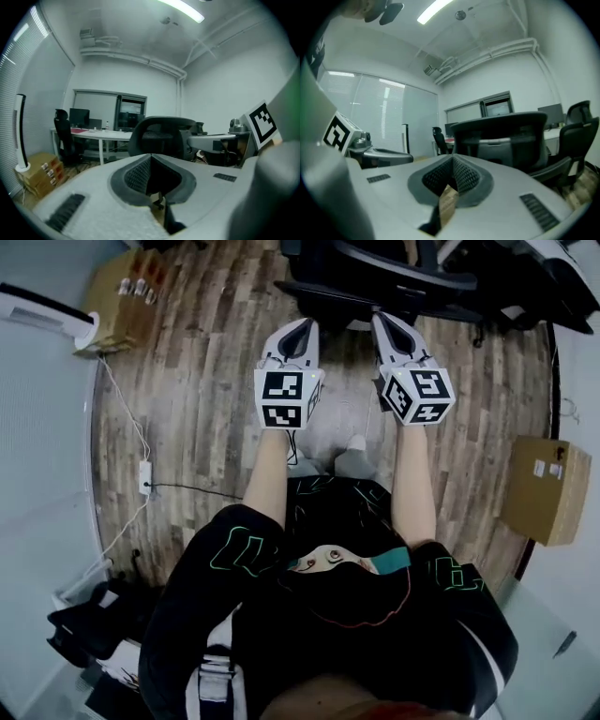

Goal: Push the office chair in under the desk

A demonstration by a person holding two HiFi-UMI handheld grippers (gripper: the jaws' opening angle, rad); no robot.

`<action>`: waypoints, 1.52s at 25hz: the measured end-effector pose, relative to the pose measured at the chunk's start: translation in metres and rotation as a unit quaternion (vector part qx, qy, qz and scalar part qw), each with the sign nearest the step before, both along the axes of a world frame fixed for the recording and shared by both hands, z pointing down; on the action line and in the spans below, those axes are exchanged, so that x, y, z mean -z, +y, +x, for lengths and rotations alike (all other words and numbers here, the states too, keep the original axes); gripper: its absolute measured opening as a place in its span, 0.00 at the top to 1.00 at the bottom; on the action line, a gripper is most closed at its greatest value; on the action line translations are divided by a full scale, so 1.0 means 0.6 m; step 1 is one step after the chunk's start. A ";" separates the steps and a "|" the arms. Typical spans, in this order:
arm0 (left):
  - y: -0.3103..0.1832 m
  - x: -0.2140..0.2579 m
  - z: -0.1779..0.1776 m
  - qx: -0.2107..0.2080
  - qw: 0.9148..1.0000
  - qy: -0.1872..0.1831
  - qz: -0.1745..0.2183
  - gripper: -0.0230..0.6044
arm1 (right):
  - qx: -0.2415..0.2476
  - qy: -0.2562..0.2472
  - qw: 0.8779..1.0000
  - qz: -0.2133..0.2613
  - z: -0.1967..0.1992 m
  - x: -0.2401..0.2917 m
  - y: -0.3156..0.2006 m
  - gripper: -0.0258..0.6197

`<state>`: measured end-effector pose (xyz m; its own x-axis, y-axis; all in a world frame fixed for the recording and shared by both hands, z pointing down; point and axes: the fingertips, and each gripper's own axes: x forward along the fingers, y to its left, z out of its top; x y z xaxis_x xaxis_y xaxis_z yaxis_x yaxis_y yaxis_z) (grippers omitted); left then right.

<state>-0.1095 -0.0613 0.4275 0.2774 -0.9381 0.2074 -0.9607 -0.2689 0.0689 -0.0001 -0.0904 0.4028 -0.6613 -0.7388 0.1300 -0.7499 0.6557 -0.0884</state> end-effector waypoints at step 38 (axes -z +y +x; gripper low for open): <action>-0.197 -0.164 0.161 -0.243 0.799 -0.538 -0.113 0.72 | 0.216 0.559 0.799 0.041 0.248 -0.173 -0.172 0.70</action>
<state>-0.0132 -0.1795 0.5257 0.1444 -0.6782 0.7205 -0.2810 -0.7263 -0.6273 0.1488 -0.1937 0.5065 -0.3610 -0.5089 0.7814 -0.0311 0.8441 0.5353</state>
